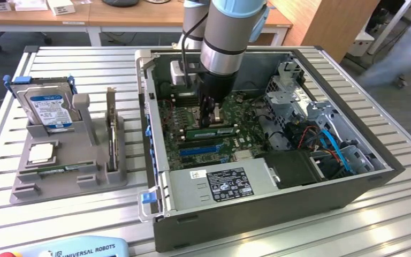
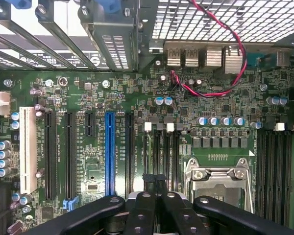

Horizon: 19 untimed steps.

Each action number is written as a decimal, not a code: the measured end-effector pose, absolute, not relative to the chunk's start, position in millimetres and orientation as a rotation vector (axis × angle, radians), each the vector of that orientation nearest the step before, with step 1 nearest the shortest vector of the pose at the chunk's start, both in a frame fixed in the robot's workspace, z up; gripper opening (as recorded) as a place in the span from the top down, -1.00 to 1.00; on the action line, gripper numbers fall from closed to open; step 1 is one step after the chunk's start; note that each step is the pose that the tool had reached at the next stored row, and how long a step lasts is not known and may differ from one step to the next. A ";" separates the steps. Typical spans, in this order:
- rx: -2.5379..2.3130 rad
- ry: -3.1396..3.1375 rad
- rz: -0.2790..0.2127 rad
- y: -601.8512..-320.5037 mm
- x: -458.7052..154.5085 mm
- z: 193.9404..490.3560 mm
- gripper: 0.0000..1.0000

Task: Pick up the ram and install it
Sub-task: 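Press down the ram until it locks into place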

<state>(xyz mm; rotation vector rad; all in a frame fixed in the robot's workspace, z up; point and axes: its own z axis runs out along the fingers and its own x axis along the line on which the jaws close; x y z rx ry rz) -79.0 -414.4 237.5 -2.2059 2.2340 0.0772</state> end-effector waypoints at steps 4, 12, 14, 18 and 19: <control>-2.206 2.234 0.077 -414.4 -79.0 237.5 0.80; -2.206 2.234 0.077 -414.4 -78.9 234.6 0.80; -2.206 2.234 0.077 -414.4 -79.0 234.5 0.80; -2.205 2.234 0.077 -414.3 -78.9 233.5 0.80; -2.205 2.234 0.077 -414.4 -79.0 232.9 0.80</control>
